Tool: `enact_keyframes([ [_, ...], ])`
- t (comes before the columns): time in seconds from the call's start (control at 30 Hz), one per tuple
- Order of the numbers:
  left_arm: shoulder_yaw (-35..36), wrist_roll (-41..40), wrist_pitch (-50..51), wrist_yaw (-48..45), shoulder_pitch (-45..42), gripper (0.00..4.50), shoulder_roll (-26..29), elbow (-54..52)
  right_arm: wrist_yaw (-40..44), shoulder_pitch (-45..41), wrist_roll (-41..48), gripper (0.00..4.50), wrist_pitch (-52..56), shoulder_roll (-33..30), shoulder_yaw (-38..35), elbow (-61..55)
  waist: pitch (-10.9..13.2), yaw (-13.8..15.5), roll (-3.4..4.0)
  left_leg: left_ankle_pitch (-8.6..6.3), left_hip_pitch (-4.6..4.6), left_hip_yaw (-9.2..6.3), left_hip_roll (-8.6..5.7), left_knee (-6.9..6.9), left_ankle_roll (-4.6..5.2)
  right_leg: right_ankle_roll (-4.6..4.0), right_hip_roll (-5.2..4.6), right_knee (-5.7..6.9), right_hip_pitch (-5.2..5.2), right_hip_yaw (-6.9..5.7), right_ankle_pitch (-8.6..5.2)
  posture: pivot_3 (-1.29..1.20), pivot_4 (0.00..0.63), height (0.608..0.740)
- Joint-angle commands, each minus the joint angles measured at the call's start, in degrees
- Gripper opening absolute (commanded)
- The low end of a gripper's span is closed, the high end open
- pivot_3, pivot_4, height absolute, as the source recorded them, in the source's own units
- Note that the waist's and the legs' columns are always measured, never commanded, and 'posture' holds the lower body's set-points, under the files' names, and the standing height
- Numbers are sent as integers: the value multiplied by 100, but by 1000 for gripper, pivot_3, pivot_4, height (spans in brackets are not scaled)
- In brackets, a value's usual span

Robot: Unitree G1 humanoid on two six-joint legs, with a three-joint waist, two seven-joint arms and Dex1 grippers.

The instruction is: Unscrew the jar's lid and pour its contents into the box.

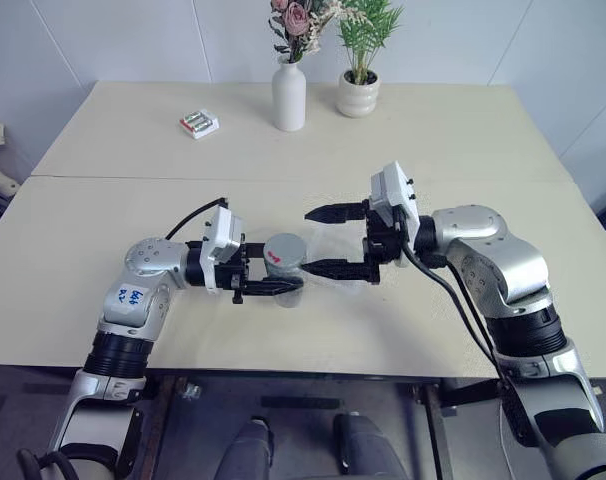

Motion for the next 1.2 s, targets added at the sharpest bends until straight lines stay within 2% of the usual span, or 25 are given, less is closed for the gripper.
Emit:
enact_keyframes([
  [0.03,60,-84,-43,23,-66,2118,-13,-154,-149,46,236,4486,176,109,-11,-510,0,5,0,0,0,0,0,0,0,0,0,0,0,0,0,0,150,740],
  [0.23,0,-24,-92,32,-162,2118,-113,-25,-420,65,290,4486,386,323,119,-735,0,8,0,0,0,0,-2,3,0,0,-2,1,1,0,0,0,150,740],
  [0.43,-46,-2,-99,19,-192,2118,-173,-39,-865,-94,-112,4486,214,657,337,-295,0,0,0,0,0,0,-1,2,0,0,1,2,0,0,0,0,150,740],
  [0.6,-51,-2,-103,27,-164,2118,-170,-87,-923,-212,-227,4486,107,733,280,-26,0,2,0,0,0,-1,-3,2,0,0,-1,2,0,0,0,0,150,740],
  [1.2,-29,-2,-101,85,-20,2118,-56,-196,-575,-257,229,4486,250,46,-296,72,0,-1,0,0,0,0,-2,1,0,0,0,2,0,0,0,0,150,740],
])
